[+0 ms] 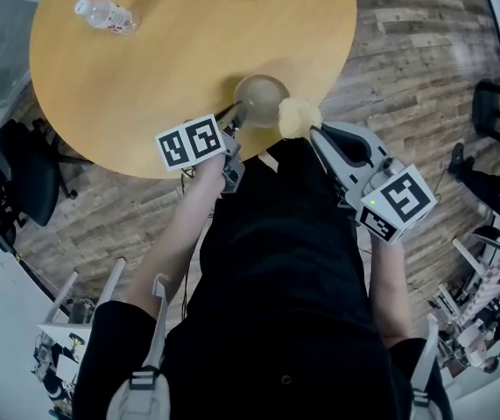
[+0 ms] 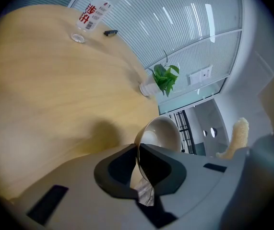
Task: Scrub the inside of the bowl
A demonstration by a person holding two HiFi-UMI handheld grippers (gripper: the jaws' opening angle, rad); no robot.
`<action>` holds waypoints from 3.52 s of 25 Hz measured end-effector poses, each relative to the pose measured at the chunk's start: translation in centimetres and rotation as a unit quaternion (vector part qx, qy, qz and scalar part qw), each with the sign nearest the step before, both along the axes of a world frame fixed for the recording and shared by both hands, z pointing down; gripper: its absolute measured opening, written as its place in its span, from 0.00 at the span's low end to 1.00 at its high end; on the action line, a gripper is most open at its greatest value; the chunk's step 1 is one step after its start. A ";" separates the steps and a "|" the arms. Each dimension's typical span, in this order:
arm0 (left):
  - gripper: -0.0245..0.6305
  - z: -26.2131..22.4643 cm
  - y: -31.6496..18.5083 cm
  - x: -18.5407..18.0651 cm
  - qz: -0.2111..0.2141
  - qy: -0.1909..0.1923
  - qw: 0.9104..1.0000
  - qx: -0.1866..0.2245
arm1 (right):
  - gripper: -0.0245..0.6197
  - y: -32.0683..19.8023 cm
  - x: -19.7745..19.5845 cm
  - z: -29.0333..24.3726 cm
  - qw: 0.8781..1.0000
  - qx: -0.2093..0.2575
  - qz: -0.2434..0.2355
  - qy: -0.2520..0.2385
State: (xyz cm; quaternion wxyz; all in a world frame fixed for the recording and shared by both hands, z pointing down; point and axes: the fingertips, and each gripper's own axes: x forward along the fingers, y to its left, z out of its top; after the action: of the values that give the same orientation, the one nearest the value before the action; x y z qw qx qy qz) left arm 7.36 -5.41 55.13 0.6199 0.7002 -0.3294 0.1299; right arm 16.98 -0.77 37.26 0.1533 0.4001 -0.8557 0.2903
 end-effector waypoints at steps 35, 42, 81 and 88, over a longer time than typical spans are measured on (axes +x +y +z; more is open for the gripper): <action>0.08 -9.7 3.1 -12.6 -0.076 -0.065 0.983 0.152 | 0.08 -0.4 -17.6 6.4 0.964 0.026 -0.120 0.235; 0.09 -10.8 3.1 -12.9 -0.068 -0.081 0.978 0.180 | 0.08 0.8 -18.9 6.4 0.954 0.050 -0.161 0.246; 0.11 -10.2 3.7 -12.9 -0.073 -0.089 0.980 0.164 | 0.08 1.4 -17.9 8.8 0.974 -0.093 -0.164 0.127; 0.11 -10.6 3.5 -13.2 -0.079 -0.088 0.977 0.175 | 0.08 0.0 -18.5 7.4 0.980 -0.182 -0.048 -0.072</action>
State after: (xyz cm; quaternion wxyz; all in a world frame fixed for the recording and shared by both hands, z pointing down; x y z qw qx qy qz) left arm -5.86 -1.95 44.50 0.4649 0.7551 -0.4549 0.0823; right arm -1.52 -0.73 44.67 0.1755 0.3023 -0.8155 0.4613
